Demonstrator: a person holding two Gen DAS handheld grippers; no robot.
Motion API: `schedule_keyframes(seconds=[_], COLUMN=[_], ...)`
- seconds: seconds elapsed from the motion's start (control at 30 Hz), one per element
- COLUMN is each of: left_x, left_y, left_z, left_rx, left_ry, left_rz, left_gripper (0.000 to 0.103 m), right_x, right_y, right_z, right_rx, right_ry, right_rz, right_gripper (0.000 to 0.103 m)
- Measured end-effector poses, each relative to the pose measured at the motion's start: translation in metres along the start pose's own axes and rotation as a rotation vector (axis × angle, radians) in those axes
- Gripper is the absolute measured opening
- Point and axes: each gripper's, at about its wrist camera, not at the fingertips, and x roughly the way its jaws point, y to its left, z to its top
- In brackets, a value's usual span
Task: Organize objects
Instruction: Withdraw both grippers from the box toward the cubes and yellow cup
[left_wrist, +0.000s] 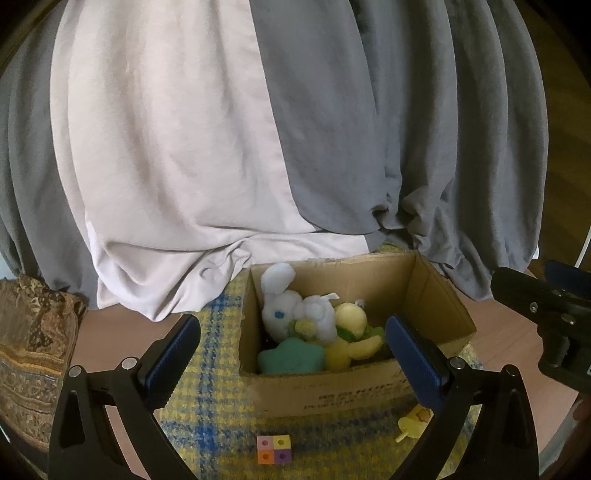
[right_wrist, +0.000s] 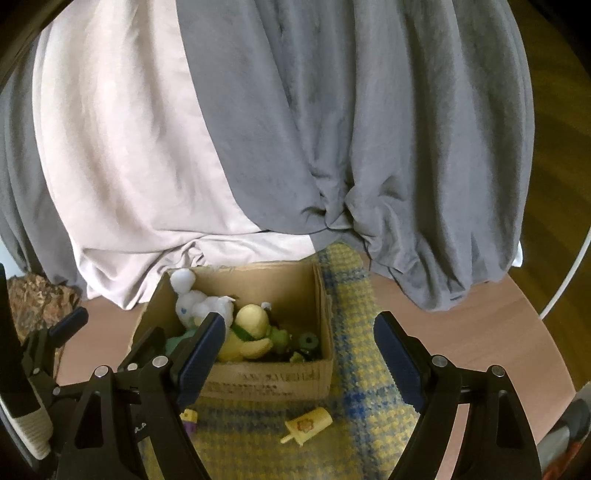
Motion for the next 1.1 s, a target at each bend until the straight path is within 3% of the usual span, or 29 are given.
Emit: schedule_keyframes(seconds=[0.57,1.1], left_x=[-0.029,-0.014], left_y=[0.012,0.015], left_z=[-0.032,-0.07], left_rx=[-0.035,-0.05], left_ry=[-0.005,0.052], left_rz=[0.027,0.051], left_gripper=[0.103,0.103], right_x=[-0.023,-0.003], right_y=[0.002,-0.008], right_z=[-0.029,-0.067], right_rx=[0.013,0.054], right_ry=[-0.001,0.068], right_rz=[0.008,0.011], right_gripper=[0.094,0.095])
